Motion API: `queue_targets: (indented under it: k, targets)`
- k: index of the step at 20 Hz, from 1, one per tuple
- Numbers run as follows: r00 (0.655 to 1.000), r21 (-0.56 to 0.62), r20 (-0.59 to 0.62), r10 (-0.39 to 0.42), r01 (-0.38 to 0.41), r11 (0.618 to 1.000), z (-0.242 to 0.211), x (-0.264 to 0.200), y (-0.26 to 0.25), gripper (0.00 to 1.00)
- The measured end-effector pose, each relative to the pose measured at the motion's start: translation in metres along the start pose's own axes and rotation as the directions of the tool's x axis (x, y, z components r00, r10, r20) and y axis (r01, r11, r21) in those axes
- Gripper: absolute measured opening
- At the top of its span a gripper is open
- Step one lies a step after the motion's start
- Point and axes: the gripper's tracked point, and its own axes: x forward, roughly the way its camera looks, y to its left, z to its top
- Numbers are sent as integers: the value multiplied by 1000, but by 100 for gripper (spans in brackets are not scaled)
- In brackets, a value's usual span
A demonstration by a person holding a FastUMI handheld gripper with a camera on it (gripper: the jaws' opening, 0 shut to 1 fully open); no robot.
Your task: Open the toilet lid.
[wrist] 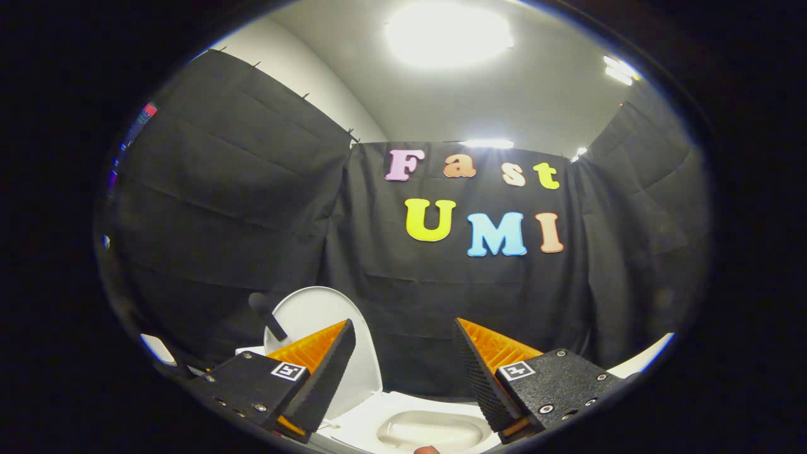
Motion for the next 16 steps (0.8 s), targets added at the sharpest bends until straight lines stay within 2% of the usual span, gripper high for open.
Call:
queue_targets:
  k: [8, 16]
  targets:
    - [983, 30, 5, -186, 186, 982, -5, -45, -99, 95]
    - [956, 32, -97, -278, 282, 959, -55, -80, -155, 95]
